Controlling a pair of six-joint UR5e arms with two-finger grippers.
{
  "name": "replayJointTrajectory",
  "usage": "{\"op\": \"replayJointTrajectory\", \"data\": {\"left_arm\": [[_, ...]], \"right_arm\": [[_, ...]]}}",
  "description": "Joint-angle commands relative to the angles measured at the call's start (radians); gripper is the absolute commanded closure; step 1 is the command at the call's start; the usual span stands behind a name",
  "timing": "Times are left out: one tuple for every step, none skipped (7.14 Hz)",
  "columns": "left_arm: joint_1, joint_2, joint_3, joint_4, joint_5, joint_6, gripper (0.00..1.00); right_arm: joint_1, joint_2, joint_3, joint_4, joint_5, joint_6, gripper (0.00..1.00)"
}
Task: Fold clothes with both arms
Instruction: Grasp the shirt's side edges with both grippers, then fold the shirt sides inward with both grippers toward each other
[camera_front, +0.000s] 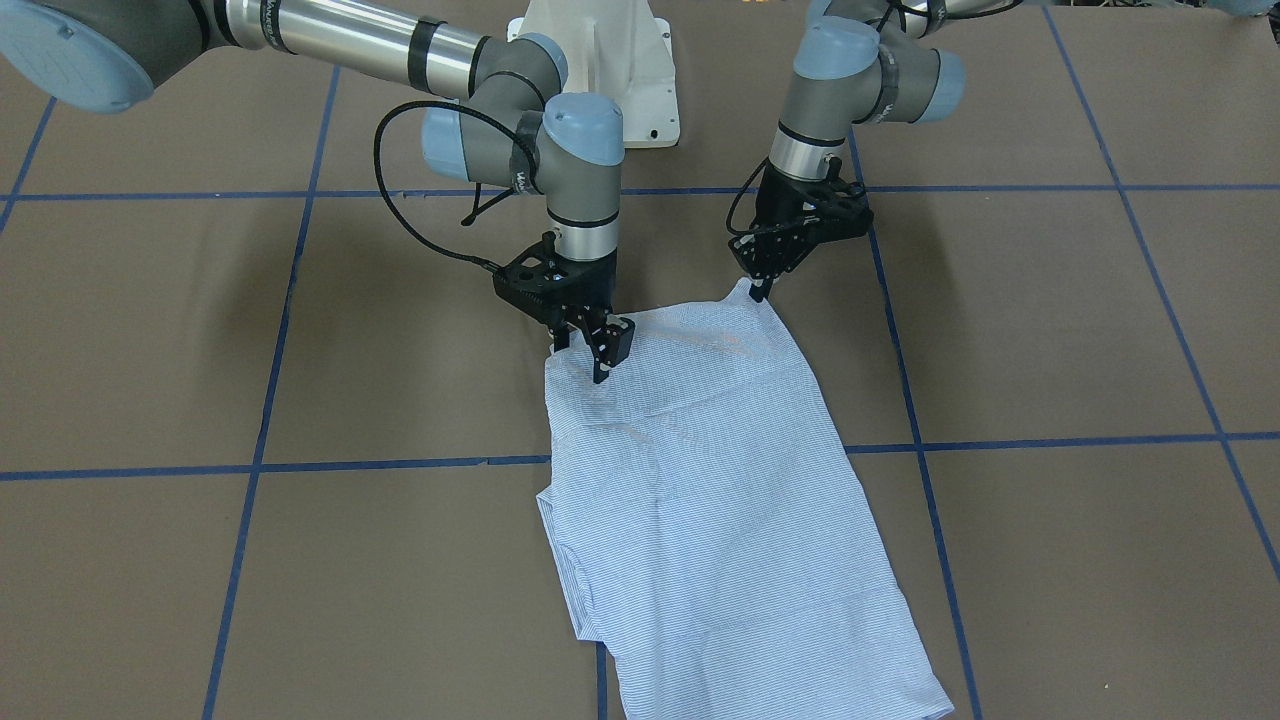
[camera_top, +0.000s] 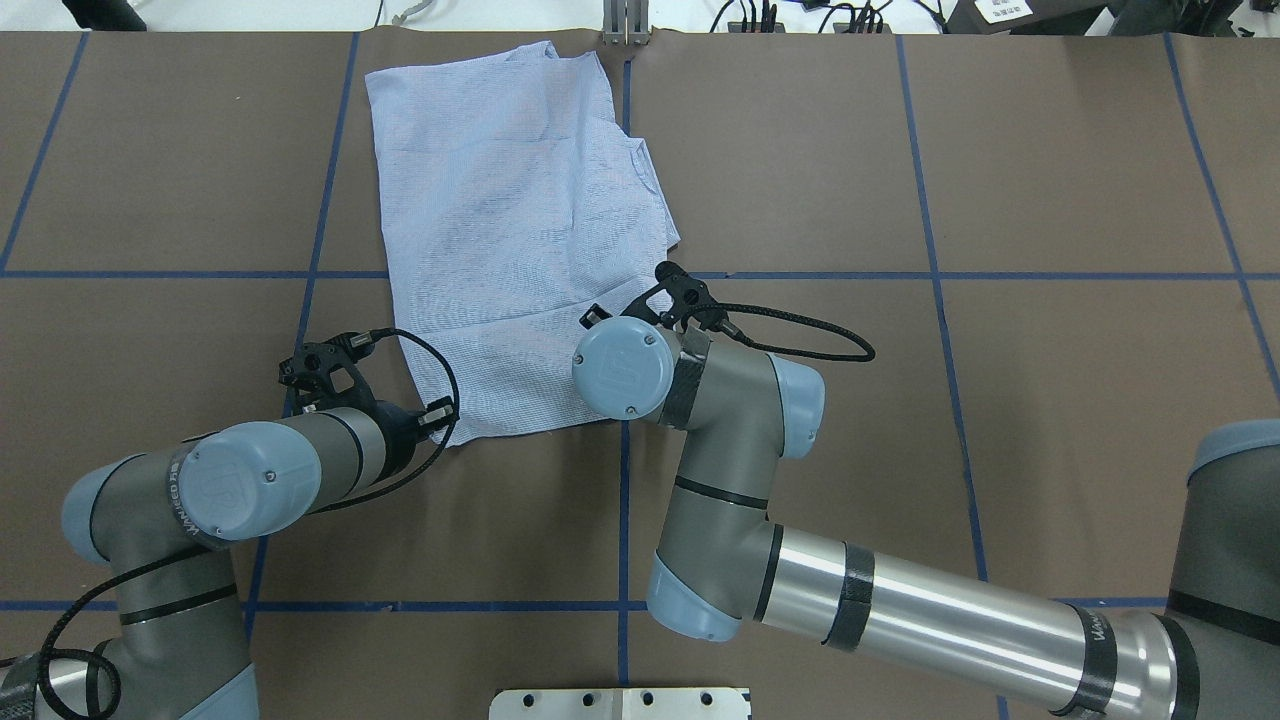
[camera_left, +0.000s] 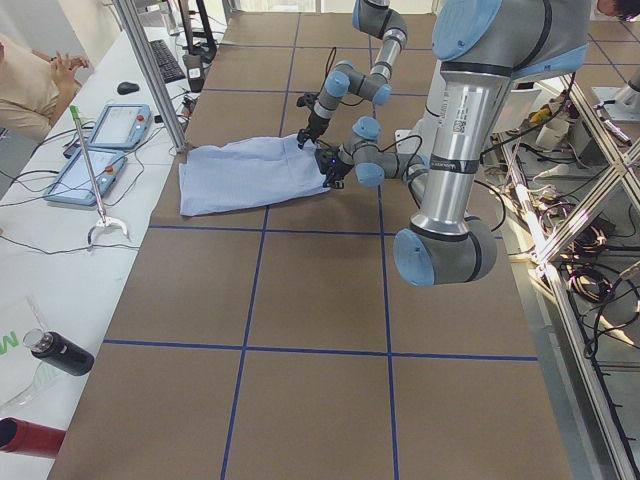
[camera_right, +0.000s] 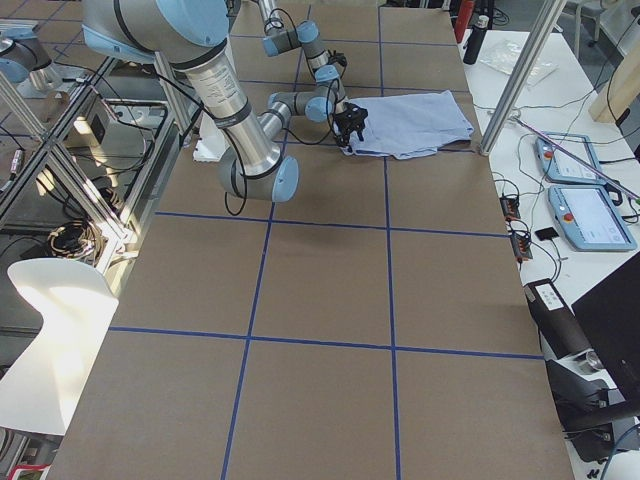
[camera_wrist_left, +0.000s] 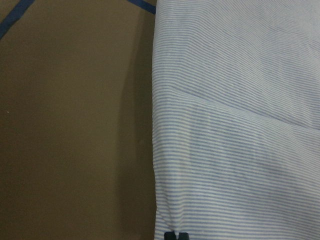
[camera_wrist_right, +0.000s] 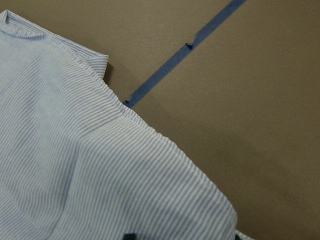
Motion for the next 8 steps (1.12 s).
{"op": "replayJointTrajectory", "data": {"left_arm": [[0.0,-0.002,0.0,0.0,0.0,0.001,1.0],[0.0,-0.002,-0.002,0.0,0.0,0.001,1.0],[0.0,-0.006,-0.005,0.0,0.0,-0.001,1.0],[0.0,-0.006,-0.033,0.002,-0.008,0.0,1.0],[0.0,-0.005,-0.098,0.003,-0.014,0.001,1.0],[0.001,0.0,-0.171,0.006,-0.056,-0.003,1.0],[0.005,0.005,-0.251,0.009,-0.064,-0.015,1.0],[0.035,0.02,-0.326,0.014,-0.066,-0.041,1.0]], "right_arm": [[-0.003,0.002,0.0,0.001,-0.001,0.015,1.0],[-0.003,0.001,0.0,0.001,-0.004,0.031,1.0],[-0.002,0.002,0.015,0.002,-0.013,0.033,1.0],[0.0,-0.022,0.08,-0.007,-0.015,0.033,1.0],[0.0,-0.116,0.221,-0.007,-0.015,0.029,1.0],[-0.016,-0.225,0.389,-0.016,-0.016,0.03,1.0],[-0.07,-0.29,0.569,-0.12,-0.037,0.032,1.0],[-0.135,-0.306,0.736,-0.269,-0.065,0.036,1.0]]}}
